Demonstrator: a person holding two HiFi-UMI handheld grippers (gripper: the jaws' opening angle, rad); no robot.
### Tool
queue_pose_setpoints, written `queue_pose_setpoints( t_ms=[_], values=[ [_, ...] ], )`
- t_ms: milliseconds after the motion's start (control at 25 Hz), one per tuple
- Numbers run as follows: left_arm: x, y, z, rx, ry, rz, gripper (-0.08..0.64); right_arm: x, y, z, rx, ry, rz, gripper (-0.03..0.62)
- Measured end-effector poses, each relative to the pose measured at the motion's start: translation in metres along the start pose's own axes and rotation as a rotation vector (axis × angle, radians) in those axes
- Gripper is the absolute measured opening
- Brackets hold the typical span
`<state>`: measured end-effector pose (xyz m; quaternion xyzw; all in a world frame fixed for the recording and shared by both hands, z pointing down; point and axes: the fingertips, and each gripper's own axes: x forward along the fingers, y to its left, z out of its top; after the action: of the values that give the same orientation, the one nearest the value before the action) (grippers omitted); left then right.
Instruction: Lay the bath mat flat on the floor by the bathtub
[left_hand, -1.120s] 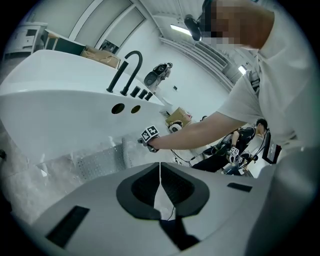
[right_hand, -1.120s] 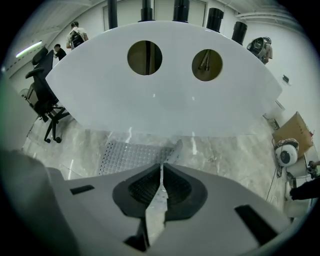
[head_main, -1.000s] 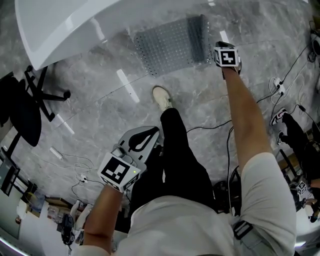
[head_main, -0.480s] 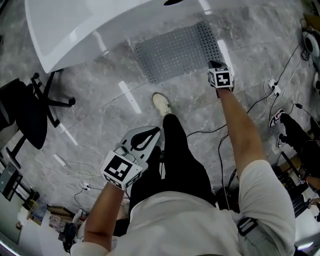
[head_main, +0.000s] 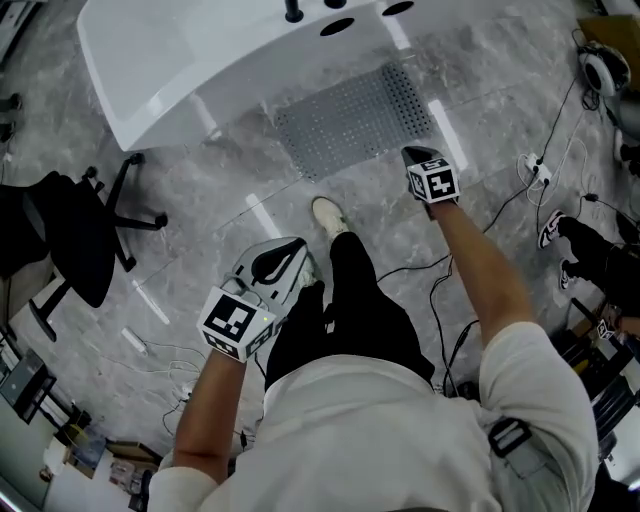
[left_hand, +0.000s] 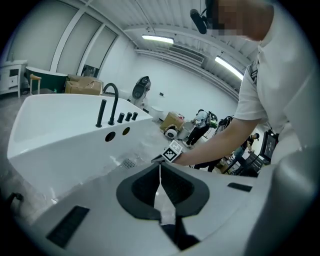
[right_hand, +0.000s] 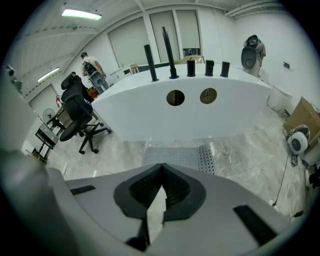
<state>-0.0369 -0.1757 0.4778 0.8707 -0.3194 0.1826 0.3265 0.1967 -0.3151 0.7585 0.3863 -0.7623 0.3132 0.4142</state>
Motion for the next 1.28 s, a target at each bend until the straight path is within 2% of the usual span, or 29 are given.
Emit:
queue_pose_setpoints(
  t_ms=[400,720,1040,1280],
  values=[
    [-0.092,-0.028,-0.014,0.039,-0.048,0.015,0.021,-0.117,0.097,0.004,-0.028,-0.075,0.046,0.011],
    [-0.163,-0.05,-0.035,0.081,-0.093,0.046,0.021,-0.194,0.158,-0.011,-0.036,-0.125,0.04,0.011],
    [-0.207,-0.08,-0.05,0.106,-0.139,0.035,0.021,-0.257,0.237,-0.022,-0.073,-0.18,0.085,0.011],
    [-0.226,-0.097,-0.063,0.105,-0.191,0.028,0.021,-0.299,0.293,-0.03,-0.143,-0.21,0.143,0.011]
  ],
)
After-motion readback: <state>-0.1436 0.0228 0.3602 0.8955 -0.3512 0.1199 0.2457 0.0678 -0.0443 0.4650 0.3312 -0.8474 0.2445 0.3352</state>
